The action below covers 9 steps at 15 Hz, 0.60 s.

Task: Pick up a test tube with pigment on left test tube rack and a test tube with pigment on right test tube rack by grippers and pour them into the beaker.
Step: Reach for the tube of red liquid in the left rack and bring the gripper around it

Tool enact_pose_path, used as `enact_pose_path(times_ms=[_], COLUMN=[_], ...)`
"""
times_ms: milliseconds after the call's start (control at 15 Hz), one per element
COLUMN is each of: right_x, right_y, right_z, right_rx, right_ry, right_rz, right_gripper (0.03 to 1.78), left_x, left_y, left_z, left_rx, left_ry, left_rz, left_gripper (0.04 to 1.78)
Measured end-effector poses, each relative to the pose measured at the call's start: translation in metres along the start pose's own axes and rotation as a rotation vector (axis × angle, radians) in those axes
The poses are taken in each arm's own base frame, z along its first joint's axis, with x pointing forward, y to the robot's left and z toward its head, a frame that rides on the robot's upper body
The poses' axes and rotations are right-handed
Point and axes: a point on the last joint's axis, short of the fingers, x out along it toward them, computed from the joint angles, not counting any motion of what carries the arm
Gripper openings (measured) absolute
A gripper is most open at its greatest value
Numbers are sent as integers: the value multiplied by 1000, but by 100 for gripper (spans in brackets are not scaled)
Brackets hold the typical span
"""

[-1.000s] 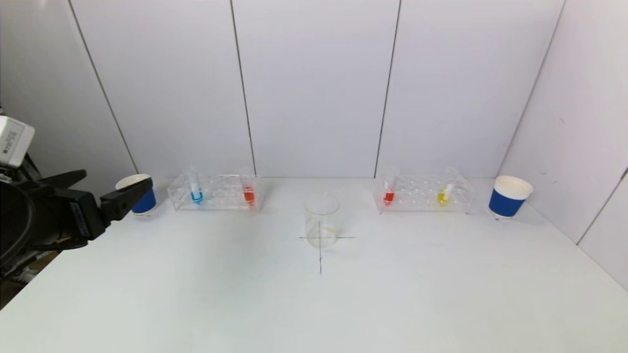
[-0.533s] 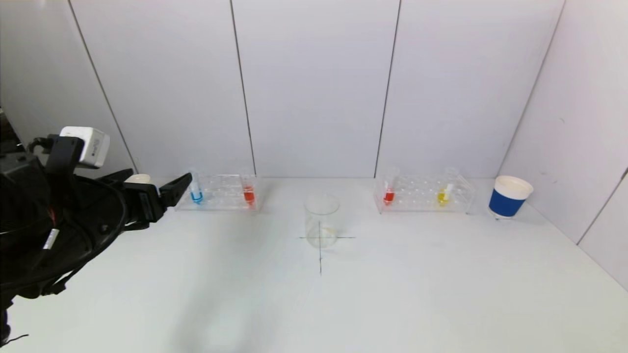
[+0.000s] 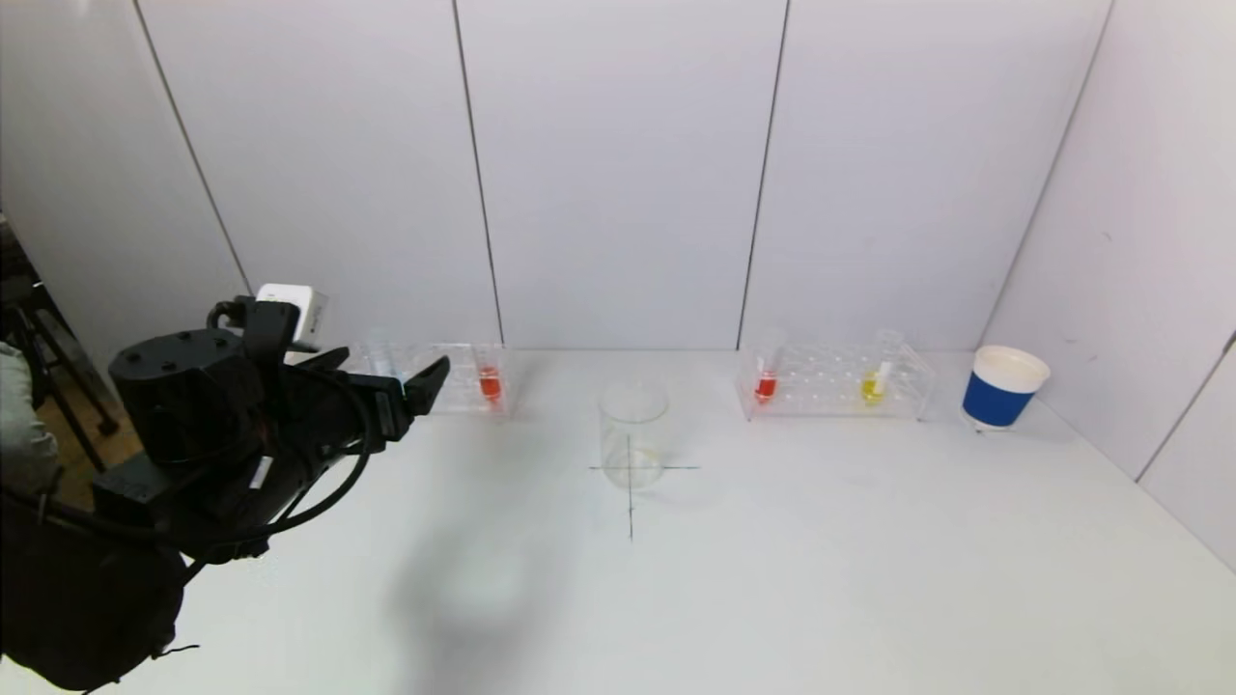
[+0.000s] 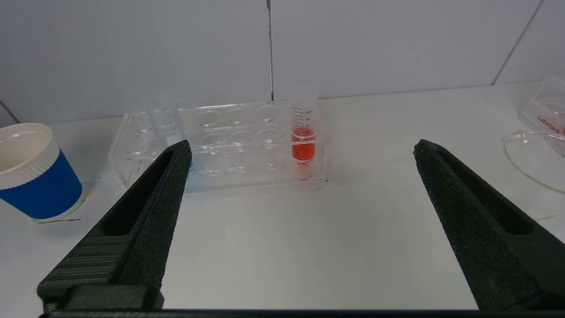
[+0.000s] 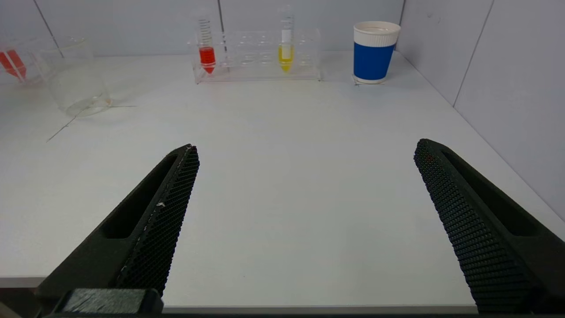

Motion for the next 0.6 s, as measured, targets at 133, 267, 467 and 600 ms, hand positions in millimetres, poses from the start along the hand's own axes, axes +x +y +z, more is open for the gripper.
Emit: enact_pose_path(times_ms=[133,267,467,600], right_x=[0,0,0,0], right_y=[0,0,0,0], right_z=[0,0,0,0], right_rx=[0,0,0,0], right_ry=[0,0,0,0], right_rz=[0,0,0,0], right_gripper=[177,177,177,177], left_x=[13,29,55,69], left_y=[-6,-10,-16,-19], left_z=[-12,-26,-49,-60], left_rx=[0,-4,-6,-2], left_ry=[-11,-33,-45,-33], left_rz=[7,8,6,2], left_gripper=[176,176,176,176])
